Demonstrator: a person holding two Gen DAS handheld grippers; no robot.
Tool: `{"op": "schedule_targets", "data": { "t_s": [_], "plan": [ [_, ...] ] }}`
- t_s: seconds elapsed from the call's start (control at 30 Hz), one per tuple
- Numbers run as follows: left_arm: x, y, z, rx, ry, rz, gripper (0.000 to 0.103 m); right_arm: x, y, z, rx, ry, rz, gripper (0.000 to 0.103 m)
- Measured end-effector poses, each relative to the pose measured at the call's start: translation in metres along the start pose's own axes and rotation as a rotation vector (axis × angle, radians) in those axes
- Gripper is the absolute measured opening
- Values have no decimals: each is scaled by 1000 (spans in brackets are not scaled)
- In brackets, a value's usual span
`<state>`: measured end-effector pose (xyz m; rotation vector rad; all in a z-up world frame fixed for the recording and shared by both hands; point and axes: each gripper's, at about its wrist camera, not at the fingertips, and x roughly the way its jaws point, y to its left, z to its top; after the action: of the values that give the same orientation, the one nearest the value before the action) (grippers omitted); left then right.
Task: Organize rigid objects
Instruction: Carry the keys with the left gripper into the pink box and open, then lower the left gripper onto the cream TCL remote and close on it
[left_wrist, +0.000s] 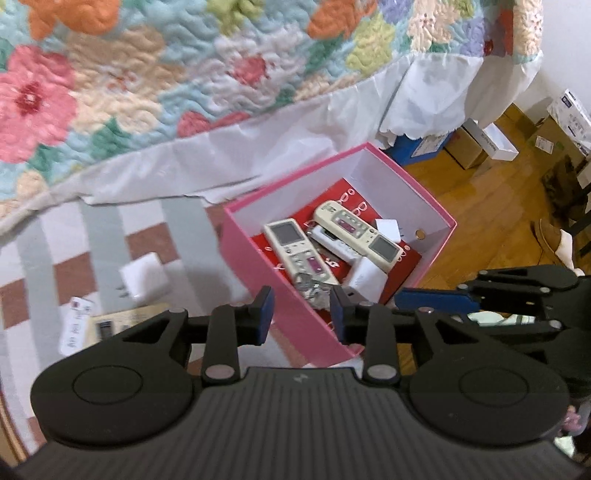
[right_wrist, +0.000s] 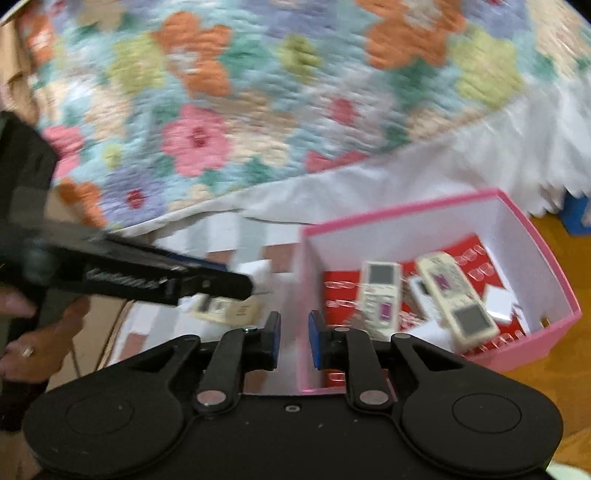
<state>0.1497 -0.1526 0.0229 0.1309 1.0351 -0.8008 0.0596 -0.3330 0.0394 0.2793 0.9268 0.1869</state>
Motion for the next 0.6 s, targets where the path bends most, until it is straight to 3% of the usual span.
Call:
{"op": "schedule_targets", "data": {
  "t_s": [0.13,0.33,0.5,0.53,0.6],
  "plan": [
    [-31,27,-5,-34,-37,35,38,2,38,4,-136,27,54,35],
    [-58,83,-28,-136,-87,84,41,25,82,-2,-279,65,131,40],
    [-50,130,-49,-249,-91,97,44,62,102,-7,-345,111,160,49],
    [-45,139,-53,-275,-89,98,44,72,106,-9,-354,122,151,58],
    [-35,154,-62,-304,-84,120,44,92,111,-12,-371,126,134,62]
  ]
}}
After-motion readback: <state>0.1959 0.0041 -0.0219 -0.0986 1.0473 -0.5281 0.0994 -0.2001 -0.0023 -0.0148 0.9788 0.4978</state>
